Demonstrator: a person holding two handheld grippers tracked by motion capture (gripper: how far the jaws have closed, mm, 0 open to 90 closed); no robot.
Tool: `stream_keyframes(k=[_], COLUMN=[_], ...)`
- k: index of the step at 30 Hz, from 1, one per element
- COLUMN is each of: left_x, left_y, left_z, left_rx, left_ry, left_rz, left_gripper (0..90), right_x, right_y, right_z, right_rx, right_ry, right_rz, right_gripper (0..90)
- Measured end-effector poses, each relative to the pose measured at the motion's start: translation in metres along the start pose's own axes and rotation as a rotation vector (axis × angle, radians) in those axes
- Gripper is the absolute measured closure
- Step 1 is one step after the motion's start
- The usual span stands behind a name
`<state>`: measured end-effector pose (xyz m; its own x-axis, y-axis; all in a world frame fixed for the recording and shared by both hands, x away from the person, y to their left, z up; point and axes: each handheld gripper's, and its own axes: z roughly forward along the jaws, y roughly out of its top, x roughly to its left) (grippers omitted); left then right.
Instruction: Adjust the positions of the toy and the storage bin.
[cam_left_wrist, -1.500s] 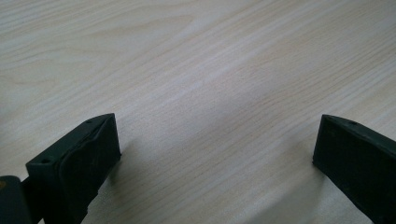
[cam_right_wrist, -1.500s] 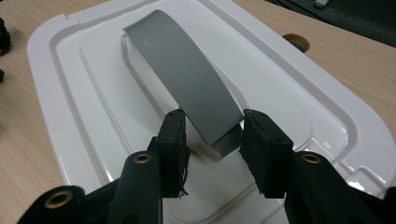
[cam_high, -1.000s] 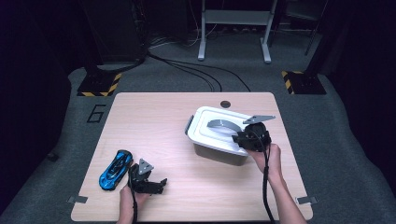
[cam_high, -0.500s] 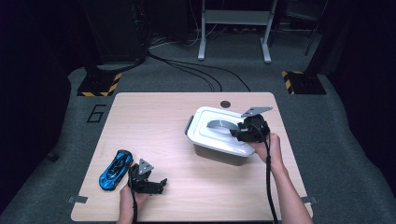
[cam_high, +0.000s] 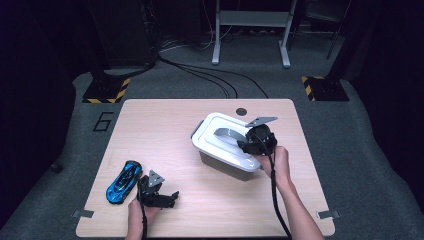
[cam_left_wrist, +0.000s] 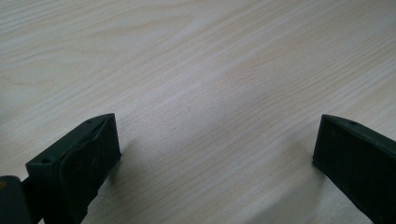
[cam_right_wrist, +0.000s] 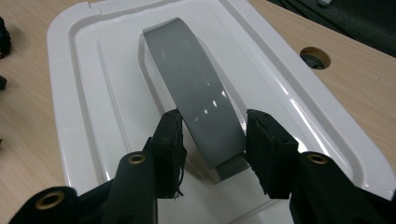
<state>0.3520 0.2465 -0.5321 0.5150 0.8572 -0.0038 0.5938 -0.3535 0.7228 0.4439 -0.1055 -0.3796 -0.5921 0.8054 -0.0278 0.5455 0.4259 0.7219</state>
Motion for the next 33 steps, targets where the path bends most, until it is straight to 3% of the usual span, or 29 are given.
stream_keyframes(k=[8, 11, 13, 16, 20, 24, 28, 33], left_x=[0.0, 0.0, 0.0, 0.0, 0.0, 0.0, 0.0, 0.0], left_y=[0.0, 0.0, 0.0, 0.0, 0.0, 0.0, 0.0, 0.0], left_z=[0.0, 0.0, 0.0, 0.0, 0.0, 0.0, 0.0, -0.001], left_rx=[0.001, 0.001, 0.001, 0.004, 0.004, 0.003, 0.001, 0.004], left_ry=[0.0, -0.001, -0.001, 0.0, 0.001, 0.0, -0.001, -0.001], left_rz=[0.003, 0.003, 0.003, 0.008, 0.002, 0.006, -0.001, 0.004], left_gripper=[0.7, 0.7, 0.7, 0.7, 0.7, 0.7, 0.7, 0.8], right_x=[0.019, 0.014, 0.006, -0.011, -0.039, -0.059, -0.067, -0.066], right_y=[0.015, 0.015, 0.012, 0.006, -0.004, -0.014, -0.019, -0.019], right_z=[0.018, 0.014, 0.004, -0.012, -0.017, -0.009, -0.002, 0.005], right_rx=[-0.01, -0.02, -0.055, -0.081, -0.058, -0.032, -0.033, -0.024], right_ry=[-0.021, 0.006, 0.023, -0.013, -0.064, -0.071, -0.041, -0.03], right_rz=[0.029, 0.044, 0.044, 0.085, 0.145, 0.199, 0.257, 0.248], right_gripper=[56.1, 45.9, 45.4, 46.3, 48.5, 51.7, 54.7, 58.6])
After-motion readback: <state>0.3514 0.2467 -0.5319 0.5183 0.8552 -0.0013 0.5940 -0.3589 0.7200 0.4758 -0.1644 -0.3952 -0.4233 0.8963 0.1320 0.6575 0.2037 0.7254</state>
